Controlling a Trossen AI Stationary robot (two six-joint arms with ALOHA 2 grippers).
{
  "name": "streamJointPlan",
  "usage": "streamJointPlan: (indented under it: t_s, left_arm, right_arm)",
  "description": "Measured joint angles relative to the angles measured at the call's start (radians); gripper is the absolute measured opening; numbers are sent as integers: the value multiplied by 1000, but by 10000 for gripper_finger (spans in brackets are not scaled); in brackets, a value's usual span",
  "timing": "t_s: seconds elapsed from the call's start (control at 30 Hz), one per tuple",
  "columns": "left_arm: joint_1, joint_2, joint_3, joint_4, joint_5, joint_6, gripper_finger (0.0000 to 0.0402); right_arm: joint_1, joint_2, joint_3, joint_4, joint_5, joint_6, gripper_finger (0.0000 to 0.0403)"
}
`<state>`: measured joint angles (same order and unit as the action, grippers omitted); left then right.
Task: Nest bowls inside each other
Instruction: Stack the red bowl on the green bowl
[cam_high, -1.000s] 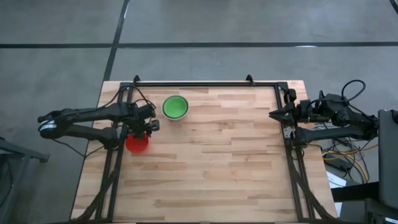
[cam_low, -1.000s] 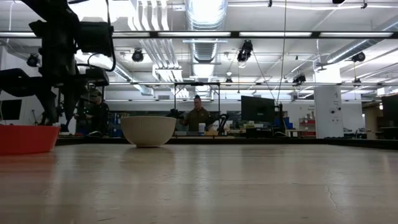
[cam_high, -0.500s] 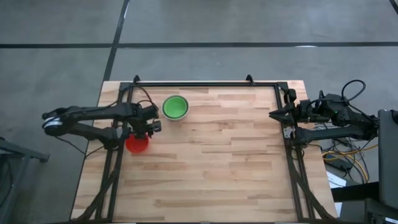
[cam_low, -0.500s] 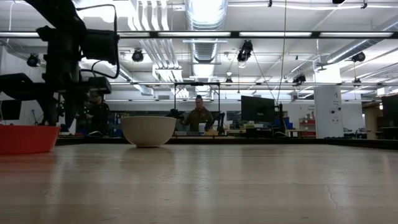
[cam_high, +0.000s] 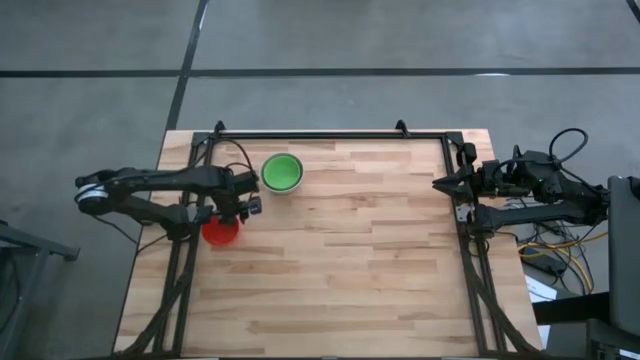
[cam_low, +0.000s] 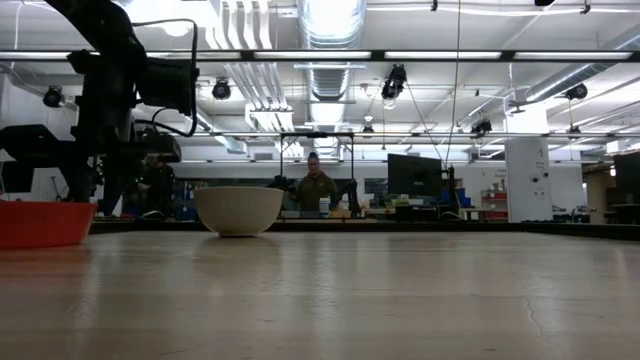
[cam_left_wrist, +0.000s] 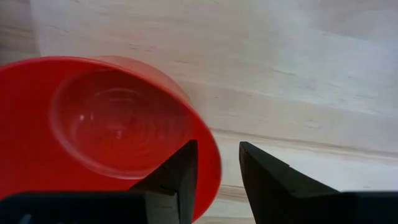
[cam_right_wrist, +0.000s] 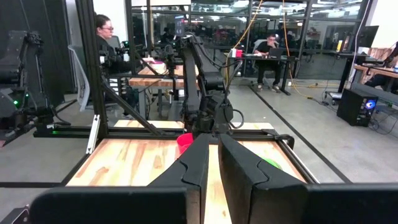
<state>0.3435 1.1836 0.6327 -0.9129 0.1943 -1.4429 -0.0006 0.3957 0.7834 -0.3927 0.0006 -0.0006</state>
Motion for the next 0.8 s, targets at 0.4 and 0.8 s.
streamJointPlan:
  t_s: [0.4, 0.8]
  left_arm:
    - [-1, 33, 0, 40, 32, 13, 94]
    - [0, 33, 1, 26, 38, 13, 8]
  right_arm:
    - [0, 0, 0, 0, 0, 0, 34]
    - [0, 0, 0, 0, 0, 0, 34]
